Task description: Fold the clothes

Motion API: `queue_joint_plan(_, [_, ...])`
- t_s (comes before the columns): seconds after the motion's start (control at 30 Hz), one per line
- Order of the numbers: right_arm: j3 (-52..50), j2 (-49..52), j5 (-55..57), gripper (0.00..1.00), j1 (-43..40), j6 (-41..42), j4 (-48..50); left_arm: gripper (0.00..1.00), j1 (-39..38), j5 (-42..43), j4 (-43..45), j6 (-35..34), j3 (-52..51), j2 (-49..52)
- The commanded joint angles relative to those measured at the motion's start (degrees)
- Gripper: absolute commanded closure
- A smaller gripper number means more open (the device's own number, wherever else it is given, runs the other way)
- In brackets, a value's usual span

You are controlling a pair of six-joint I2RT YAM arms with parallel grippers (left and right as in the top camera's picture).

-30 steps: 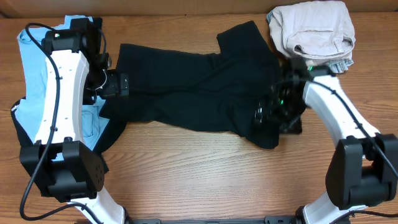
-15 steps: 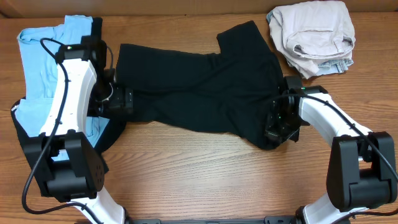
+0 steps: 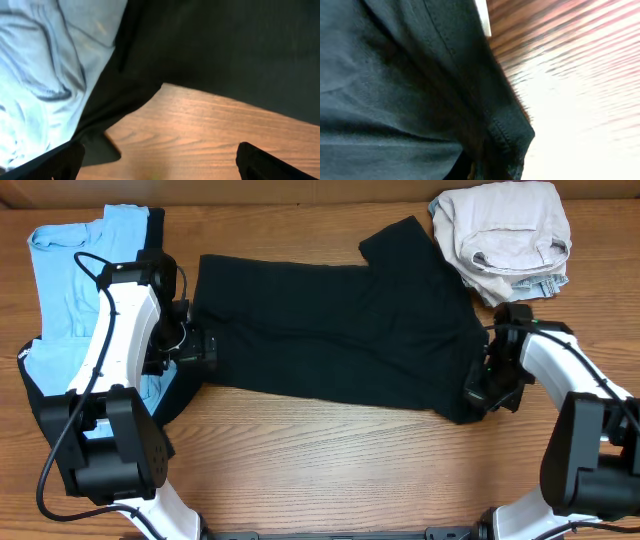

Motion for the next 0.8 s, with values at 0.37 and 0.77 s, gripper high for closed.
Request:
queue_joint_plan(0.37, [22.4, -1.6, -5.7, 0.15, -1.2, -2.7, -9.9, 0.0, -7.4, 5.5, 16.8, 3.7, -12.5, -0.2])
queue_joint_plan(0.77, [23.6, -1.6, -7.4, 0.26, -0.4, -3.1, -7.9, 0.02, -9.5, 3.4, 33.1, 4.2, -18.8, -0.2])
